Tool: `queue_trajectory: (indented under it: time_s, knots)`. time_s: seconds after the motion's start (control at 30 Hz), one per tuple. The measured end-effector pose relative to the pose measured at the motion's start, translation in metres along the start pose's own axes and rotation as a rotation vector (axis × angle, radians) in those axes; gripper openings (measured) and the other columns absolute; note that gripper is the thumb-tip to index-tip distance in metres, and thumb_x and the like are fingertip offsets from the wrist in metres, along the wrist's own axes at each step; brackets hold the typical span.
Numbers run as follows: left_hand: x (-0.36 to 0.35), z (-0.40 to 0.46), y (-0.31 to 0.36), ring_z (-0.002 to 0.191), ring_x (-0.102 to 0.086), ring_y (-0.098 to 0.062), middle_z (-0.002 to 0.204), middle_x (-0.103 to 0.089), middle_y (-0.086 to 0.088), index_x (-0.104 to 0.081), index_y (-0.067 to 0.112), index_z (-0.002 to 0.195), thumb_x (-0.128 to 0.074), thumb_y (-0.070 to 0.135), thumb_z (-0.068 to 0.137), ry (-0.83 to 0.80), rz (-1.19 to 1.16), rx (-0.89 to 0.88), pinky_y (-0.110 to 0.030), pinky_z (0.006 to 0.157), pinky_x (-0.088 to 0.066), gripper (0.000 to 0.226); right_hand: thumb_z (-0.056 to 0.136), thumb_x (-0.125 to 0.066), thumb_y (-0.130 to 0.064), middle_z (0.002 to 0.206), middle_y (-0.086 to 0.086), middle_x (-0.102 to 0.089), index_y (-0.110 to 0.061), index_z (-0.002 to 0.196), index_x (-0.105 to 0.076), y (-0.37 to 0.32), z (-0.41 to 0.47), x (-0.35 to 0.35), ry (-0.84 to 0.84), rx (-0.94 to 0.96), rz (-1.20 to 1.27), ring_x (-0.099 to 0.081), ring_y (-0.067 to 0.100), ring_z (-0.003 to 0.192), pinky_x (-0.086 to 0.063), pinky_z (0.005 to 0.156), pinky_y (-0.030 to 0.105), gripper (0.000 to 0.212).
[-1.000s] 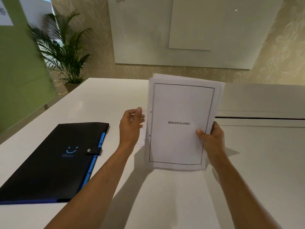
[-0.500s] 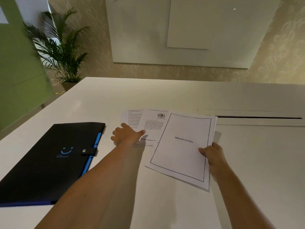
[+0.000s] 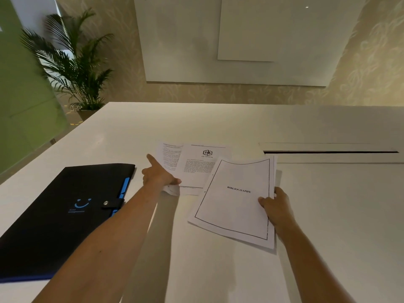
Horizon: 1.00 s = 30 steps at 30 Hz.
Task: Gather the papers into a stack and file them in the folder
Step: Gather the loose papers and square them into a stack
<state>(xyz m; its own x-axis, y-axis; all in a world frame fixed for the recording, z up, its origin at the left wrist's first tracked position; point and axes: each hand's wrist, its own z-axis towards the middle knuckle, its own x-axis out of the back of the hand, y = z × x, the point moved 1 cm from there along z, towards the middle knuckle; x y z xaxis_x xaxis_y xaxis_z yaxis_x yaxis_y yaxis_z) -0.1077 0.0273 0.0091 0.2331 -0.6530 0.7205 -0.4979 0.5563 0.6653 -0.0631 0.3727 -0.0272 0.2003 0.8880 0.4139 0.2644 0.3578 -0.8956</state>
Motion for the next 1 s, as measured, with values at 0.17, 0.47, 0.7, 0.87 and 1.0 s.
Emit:
queue_trajectory:
  time_s: [0.17, 0.47, 0.7, 0.87, 1.0]
  knots:
    - [0.002, 0.002, -0.001, 0.115, -0.053, -0.032, 0.128, -0.053, -0.017, -0.03, 0.003, 0.131, -0.094, 0.025, 0.055, -0.059, -0.121, -0.001, -0.038, 0.086, -0.047, 0.102, 0.071, -0.058, -0.029, 0.087, -0.009, -0.072, -0.032, 0.092, -0.056, -0.001, -0.004, -0.001, 0.022, 0.028, -0.032, -0.07, 0.025, 0.077, -0.058, 0.077, 0.049, 0.021]
    - [0.002, -0.009, -0.017, 0.105, -0.064, -0.022, 0.108, -0.07, -0.002, -0.064, 0.014, 0.116, -0.089, 0.001, 0.059, -0.286, -0.377, -0.335, -0.029, 0.079, -0.055, 0.063, 0.073, -0.063, -0.039, 0.085, -0.02, -0.074, -0.047, 0.102, -0.058, 0.009, -0.006, 0.002, 0.008, 0.057, 0.077, -0.074, 0.017, 0.073, -0.06, 0.074, 0.045, 0.031]
    - [0.015, -0.028, -0.029, 0.103, -0.065, -0.02, 0.109, -0.07, 0.004, -0.06, 0.03, 0.106, -0.08, -0.007, 0.068, -0.568, -0.413, -0.318, -0.029, 0.076, -0.057, 0.057, 0.073, -0.066, -0.023, 0.092, -0.002, -0.078, -0.034, 0.1, -0.067, 0.006, 0.012, -0.007, -0.071, -0.027, 0.25, -0.075, 0.029, 0.082, -0.059, 0.08, 0.056, 0.03]
    - [0.02, -0.032, -0.038, 0.114, -0.06, -0.028, 0.123, -0.065, -0.004, -0.05, 0.023, 0.129, -0.077, -0.008, 0.069, -0.717, -0.406, -0.289, -0.047, 0.096, -0.051, 0.073, 0.069, -0.053, -0.028, 0.081, -0.006, -0.071, -0.031, 0.093, -0.057, -0.008, 0.007, -0.027, 0.002, 0.031, -0.037, -0.069, 0.024, 0.071, -0.057, 0.067, 0.04, 0.024]
    - [0.018, -0.033, -0.033, 0.109, -0.065, -0.028, 0.119, -0.07, -0.004, -0.058, 0.02, 0.126, -0.075, 0.014, 0.08, -0.726, -0.596, -0.232, -0.045, 0.091, -0.054, 0.05, 0.069, -0.047, -0.03, 0.082, -0.009, -0.065, -0.031, 0.093, -0.051, -0.021, 0.0, -0.04, 0.012, 0.058, -0.227, -0.063, 0.021, 0.069, -0.039, 0.055, 0.028, 0.025]
